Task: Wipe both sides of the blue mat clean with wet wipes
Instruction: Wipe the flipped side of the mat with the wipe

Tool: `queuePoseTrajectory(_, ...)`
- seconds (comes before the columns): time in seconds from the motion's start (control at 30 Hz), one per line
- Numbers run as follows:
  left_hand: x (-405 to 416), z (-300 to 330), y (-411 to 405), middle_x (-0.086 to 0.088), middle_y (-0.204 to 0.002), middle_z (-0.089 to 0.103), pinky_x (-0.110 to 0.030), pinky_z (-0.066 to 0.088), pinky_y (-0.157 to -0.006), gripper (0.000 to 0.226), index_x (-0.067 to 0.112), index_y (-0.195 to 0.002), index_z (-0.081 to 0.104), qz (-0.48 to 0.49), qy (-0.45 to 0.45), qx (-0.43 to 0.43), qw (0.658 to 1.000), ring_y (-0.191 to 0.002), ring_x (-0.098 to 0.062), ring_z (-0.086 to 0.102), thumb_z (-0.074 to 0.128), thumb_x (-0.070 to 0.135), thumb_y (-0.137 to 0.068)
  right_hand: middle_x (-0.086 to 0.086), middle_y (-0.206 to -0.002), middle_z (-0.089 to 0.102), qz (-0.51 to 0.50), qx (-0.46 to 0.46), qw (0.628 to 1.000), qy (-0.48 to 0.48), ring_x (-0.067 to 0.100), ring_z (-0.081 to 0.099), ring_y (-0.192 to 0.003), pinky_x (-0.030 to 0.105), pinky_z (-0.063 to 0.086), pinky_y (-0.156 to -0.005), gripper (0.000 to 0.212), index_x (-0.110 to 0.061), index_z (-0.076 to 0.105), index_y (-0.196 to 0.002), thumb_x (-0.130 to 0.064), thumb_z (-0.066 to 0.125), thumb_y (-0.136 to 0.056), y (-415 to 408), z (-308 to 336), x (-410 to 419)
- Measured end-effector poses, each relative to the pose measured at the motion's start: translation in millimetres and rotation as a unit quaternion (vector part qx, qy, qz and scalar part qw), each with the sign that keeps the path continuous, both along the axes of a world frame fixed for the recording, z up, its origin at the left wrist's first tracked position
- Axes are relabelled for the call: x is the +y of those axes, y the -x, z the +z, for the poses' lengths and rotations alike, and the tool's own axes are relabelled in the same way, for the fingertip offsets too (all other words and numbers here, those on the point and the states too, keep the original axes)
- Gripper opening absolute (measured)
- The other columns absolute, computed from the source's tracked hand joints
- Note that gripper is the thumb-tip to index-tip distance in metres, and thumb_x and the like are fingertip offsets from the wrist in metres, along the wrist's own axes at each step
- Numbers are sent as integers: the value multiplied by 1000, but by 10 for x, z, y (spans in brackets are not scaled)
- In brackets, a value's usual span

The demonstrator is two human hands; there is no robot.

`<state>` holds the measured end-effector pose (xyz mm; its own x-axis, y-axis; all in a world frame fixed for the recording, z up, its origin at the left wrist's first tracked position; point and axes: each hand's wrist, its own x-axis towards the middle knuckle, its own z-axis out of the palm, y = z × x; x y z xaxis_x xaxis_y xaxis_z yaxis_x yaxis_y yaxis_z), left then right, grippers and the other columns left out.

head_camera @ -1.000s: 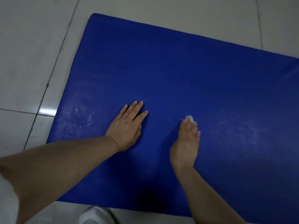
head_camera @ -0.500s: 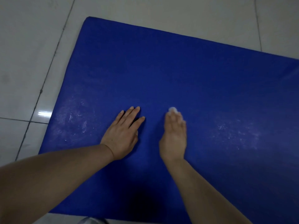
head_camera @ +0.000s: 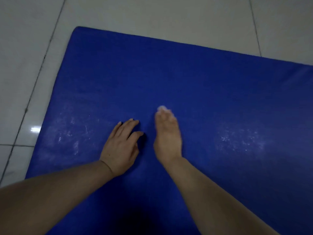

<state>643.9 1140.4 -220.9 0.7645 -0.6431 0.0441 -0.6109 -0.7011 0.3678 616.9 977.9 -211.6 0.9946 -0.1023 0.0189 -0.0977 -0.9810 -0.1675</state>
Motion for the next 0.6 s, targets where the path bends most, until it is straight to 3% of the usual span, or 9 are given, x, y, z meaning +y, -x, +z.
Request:
queuePoseTrajectory(0.07, -120, 24, -125, -21, -136, 50, -45, 21, -114, 34, 10, -109, 56, 8, 20, -8, 1000, -131, -33, 39, 37, 15, -82, 15, -148, 39, 46, -6, 999, -22, 32, 36, -137, 44, 21, -113, 68, 2, 41, -139, 9, 64, -76, -83, -57, 12)
queuePoseTrajectory(0.1, -185, 44, -190, -20, -136, 50, -46, 21, -115, 34, 10, -110, 57, 18, 27, -10, 999, -132, -33, 38, 37, 15, -82, 14, -144, 45, 40, -19, 999, -13, 32, 42, -133, 46, 25, -110, 71, 1, 47, -135, 12, 67, -68, -106, -41, -99)
queuePoseTrajectory(0.17, -316, 83, -318, -19, -139, 47, -50, 22, -115, 39, 8, -114, 58, 41, 33, -13, 999, -134, -33, 37, 35, 16, -83, 14, -145, 43, -9, 4, 999, 37, 32, 42, -133, 44, 25, -110, 80, 0, 44, -138, 16, 65, -62, -92, 3, -479)
queuePoseTrajectory(0.3, -554, 67, -532, -21, -147, 40, -53, 19, -114, 41, 3, -128, 56, 78, 14, -8, 997, -139, -37, 33, 50, 8, -87, 4, -160, 7, -180, 54, 982, 36, 24, 4, -147, 35, -1, -119, 75, -8, 15, -151, 11, 41, -84, -70, 90, -1071)
queuePoseTrajectory(0.4, -649, 9, -588, -19, -151, 34, -49, 13, -117, 47, 4, -135, 50, 88, -22, 12, 996, -142, -34, 27, 45, 16, -91, 9, -160, 1, -155, 27, 987, 22, 25, -1, -147, 35, -3, -119, 68, -4, 7, -151, 4, 36, -90, -307, 70, -817)
queuePoseTrajectory(0.43, -652, -5, -592, -18, -152, 34, -48, 13, -117, 50, 4, -136, 50, 87, -34, 13, 996, -143, -32, 27, 37, 21, -91, 11, -160, 2, -109, 16, 994, 14, 25, 0, -147, 34, -4, -119, 67, -3, 6, -151, 2, 37, -91, -394, 25, -670)
queuePoseTrajectory(0.5, -639, -15, -599, -17, -151, 36, -47, 16, -117, 57, 6, -136, 51, 82, -49, 12, 995, -142, -31, 29, 26, 28, -89, 13, -157, 19, -44, -10, 999, -21, 26, 15, -146, 35, 4, -118, 67, 0, 24, -148, 7, 49, -86, -528, -79, -454)
queuePoseTrajectory(0.57, -627, -15, -599, -17, -150, 37, -46, 17, -117, 58, 6, -135, 52, 79, -52, 12, 995, -141, -30, 30, 25, 29, -89, 15, -148, 39, -33, -22, 999, -31, 31, 34, -138, 41, 21, -114, 72, 2, 41, -139, 15, 61, -71, -624, -81, -534)
queuePoseTrajectory(0.6, -626, -12, -598, -16, -150, 37, -46, 17, -117, 57, 6, -134, 52, 77, -52, 12, 996, -141, -30, 30, 26, 28, -89, 17, -146, 41, -51, -30, 998, -5, 33, 37, -136, 43, 26, -113, 74, 3, 42, -139, 17, 61, -69, -641, -76, -690)
